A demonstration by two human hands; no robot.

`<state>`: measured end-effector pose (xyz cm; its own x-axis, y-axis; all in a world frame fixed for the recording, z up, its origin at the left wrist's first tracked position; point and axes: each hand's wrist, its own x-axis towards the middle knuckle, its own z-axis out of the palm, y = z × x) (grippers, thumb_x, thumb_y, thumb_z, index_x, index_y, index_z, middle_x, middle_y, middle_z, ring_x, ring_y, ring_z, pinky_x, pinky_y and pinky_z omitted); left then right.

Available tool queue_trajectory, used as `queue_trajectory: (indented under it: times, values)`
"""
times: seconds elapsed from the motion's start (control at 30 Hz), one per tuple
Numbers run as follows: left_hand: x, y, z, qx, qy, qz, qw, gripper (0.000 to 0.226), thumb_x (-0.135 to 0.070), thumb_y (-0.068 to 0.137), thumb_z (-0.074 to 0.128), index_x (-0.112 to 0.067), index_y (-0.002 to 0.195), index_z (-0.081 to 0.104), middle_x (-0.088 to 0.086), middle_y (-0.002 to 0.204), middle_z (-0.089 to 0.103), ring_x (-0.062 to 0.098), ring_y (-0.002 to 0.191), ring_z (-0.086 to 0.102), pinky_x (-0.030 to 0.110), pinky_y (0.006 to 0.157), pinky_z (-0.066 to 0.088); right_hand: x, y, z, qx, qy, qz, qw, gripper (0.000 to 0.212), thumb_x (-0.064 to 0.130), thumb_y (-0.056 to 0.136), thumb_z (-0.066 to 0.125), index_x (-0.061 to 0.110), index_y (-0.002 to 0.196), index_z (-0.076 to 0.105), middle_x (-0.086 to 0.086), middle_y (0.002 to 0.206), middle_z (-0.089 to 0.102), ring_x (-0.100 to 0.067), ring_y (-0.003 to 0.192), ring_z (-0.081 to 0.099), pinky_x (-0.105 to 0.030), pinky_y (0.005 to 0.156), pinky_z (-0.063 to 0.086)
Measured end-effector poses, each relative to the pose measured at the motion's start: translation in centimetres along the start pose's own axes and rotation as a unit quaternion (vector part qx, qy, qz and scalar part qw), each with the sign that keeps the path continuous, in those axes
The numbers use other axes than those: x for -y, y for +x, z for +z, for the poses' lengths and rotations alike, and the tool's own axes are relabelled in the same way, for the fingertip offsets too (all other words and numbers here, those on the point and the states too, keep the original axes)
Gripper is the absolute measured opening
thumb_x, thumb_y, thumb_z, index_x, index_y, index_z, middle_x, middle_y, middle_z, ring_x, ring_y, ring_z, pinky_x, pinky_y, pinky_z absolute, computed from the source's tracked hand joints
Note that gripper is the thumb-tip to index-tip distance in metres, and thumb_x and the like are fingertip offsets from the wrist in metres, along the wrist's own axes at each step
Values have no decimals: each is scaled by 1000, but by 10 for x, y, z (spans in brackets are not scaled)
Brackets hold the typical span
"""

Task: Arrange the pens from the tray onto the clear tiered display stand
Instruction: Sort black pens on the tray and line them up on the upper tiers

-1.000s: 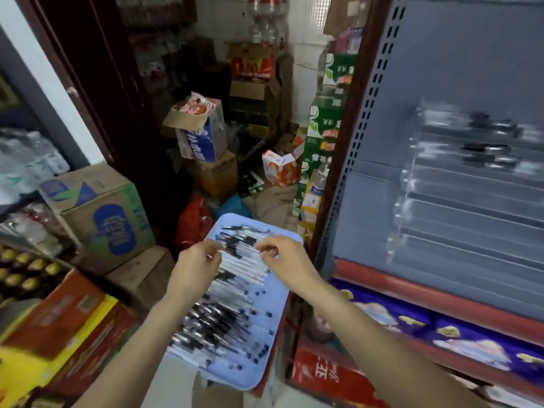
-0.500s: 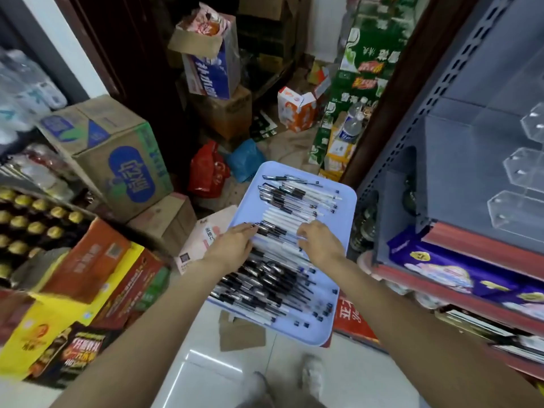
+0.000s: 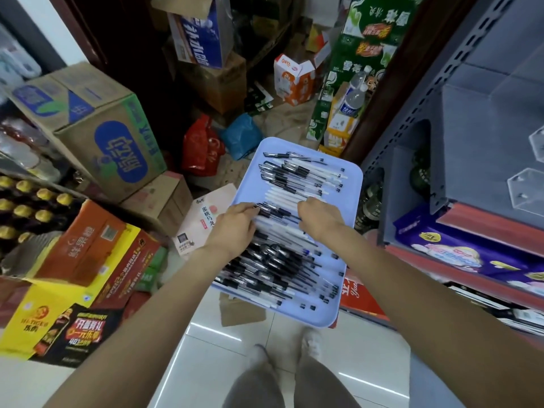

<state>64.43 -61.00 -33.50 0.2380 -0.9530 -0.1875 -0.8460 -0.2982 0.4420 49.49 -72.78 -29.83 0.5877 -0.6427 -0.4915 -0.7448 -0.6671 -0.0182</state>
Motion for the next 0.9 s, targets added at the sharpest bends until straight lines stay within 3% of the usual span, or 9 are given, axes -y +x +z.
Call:
queue_trajectory:
  times: [0.23, 0.37, 0.43, 0.5, 0.57, 0.63, 0.7, 0.8, 0.9]
  values:
    - [-2, 0, -5, 24, -9, -12, 1000, 44, -13, 95, 43, -15, 139, 41, 3, 148, 35, 24, 136, 31, 35, 109, 32, 0, 1, -10, 31, 27, -15, 999, 46, 10, 94, 50, 18, 58, 22, -4, 58, 24, -19, 49, 24, -26, 46, 23]
    - [-10, -3, -14, -28, -122, -42, 991, 36, -9, 95, 43, -10, 130, 51, 7, 141, 44, 24, 130, 40, 29, 103, 35, -5, -9, -10, 1, 128, 1, 992, 45, 10, 92, 52, 14, 56, 24, -6, 54, 24, -19, 47, 23, -26, 48, 20]
    - [-24, -5, -24, -91, -201, -61, 973, 30, -11, 96, 45, -8, 123, 58, 6, 133, 53, 22, 121, 50, 24, 95, 38, -9, -20, -18, -34, 217, 21, 975, 36, 8, 89, 54, 1, 55, 43, -22, 54, 37, -25, 46, 32, -28, 47, 29]
    - [-46, -4, -38, -106, -266, -58, 956, 27, -18, 96, 49, -8, 117, 62, 4, 123, 61, 15, 112, 56, 18, 88, 39, -13, -35, -31, -72, 306, 15, 949, 23, 9, 89, 58, -11, 78, 63, -30, 76, 61, -36, 58, 55, -39, 58, 50]
    - [-74, 1, -54, -92, -349, -26, 932, 20, -21, 93, 56, -10, 106, 66, 2, 104, 67, 2, 93, 60, 10, 78, 42, -18, -53, -49, -100, 360, -4, 928, 20, 11, 89, 61, -9, 86, 67, -22, 85, 67, -30, 72, 62, -42, 76, 54]
    - [-107, 8, -70, -86, -409, 13, 908, 7, -16, 89, 61, -10, 89, 65, -2, 81, 65, -10, 67, 57, 4, 65, 42, -26, -70, -67, -134, 384, -20, 913, 20, 10, 88, 62, -8, 83, 67, -14, 72, 63, -20, 64, 57, -37, 75, 51]
    - [-138, 15, -85, -110, -416, 41, 902, 13, -15, 86, 64, -6, 77, 61, -4, 65, 55, -4, 53, 50, 7, 55, 38, -39, -87, -83, -178, 386, -14, 905, 23, 11, 88, 63, -6, 71, 62, -9, 62, 53, -16, 57, 50, -30, 66, 47]
    - [-184, 26, -100, -112, -409, 80, 902, 29, -18, 88, 62, -2, 68, 50, 3, 58, 37, 5, 50, 35, 14, 52, 32, -68, -113, -103, -245, 395, 9, 886, 25, 11, 86, 64, 5, 64, 54, 1, 53, 46, -6, 47, 45, -10, 50, 35]
    - [-234, 34, -108, -78, -390, 144, 906, 34, -19, 90, 60, -1, 65, 46, 2, 59, 35, 10, 56, 34, 21, 57, 30, -107, -140, -114, -304, 391, 25, 869, 30, 10, 83, 65, 14, 57, 51, 6, 50, 45, 1, 44, 48, -9, 48, 35]
